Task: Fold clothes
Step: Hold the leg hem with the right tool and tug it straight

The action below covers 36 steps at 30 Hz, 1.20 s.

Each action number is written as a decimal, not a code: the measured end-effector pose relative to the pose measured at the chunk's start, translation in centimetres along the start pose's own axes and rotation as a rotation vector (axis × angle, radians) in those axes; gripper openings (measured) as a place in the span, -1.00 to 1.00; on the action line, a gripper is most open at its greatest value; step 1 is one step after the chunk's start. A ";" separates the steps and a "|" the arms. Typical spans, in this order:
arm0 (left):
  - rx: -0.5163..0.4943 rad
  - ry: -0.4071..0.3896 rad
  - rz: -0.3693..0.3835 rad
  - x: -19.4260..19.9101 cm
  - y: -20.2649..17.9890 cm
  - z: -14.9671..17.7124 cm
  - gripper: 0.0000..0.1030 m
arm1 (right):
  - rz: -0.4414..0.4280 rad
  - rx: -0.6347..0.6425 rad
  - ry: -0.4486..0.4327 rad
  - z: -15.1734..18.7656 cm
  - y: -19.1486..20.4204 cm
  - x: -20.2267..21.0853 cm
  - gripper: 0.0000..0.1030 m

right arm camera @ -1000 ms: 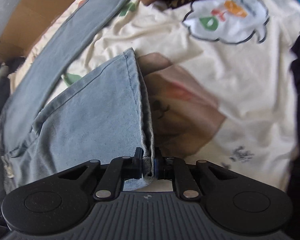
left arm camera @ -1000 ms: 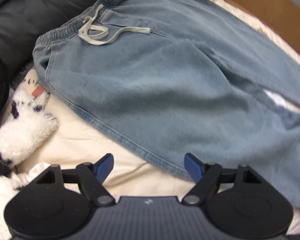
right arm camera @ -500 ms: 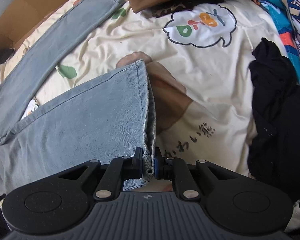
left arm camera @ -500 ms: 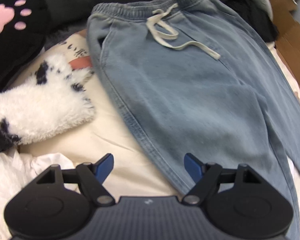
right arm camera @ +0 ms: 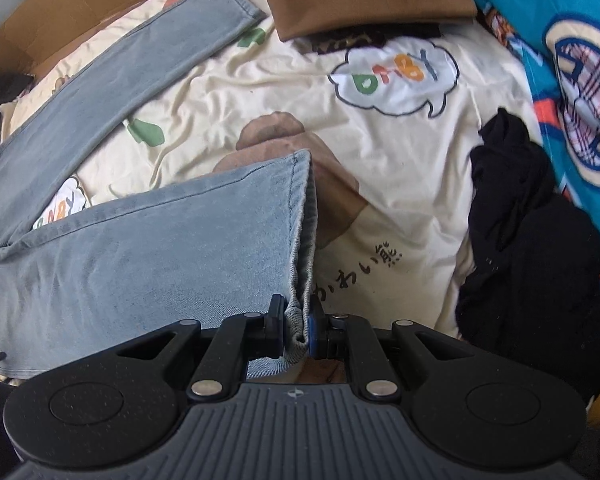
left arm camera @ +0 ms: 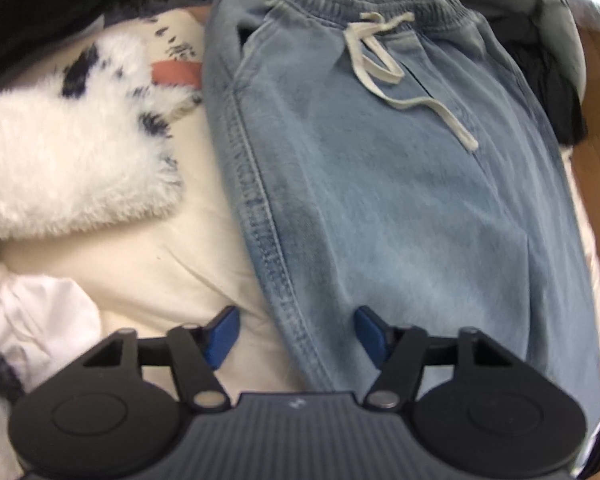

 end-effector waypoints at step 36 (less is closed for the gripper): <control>-0.055 -0.067 -0.046 2.9 1.4 -4.8 0.06 | 0.222 0.025 0.167 5.2 0.0 -8.6 -0.80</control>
Point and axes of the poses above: each gripper's, at about its wrist camera, not at the fingertips, and x roughly against the way its jaws point, y to its left, z to its underside, the point moved 1 cm from there along -x, roughly the way its jaws point, and after that the axes turned 9 degrees about z, right-handed, at the moved point
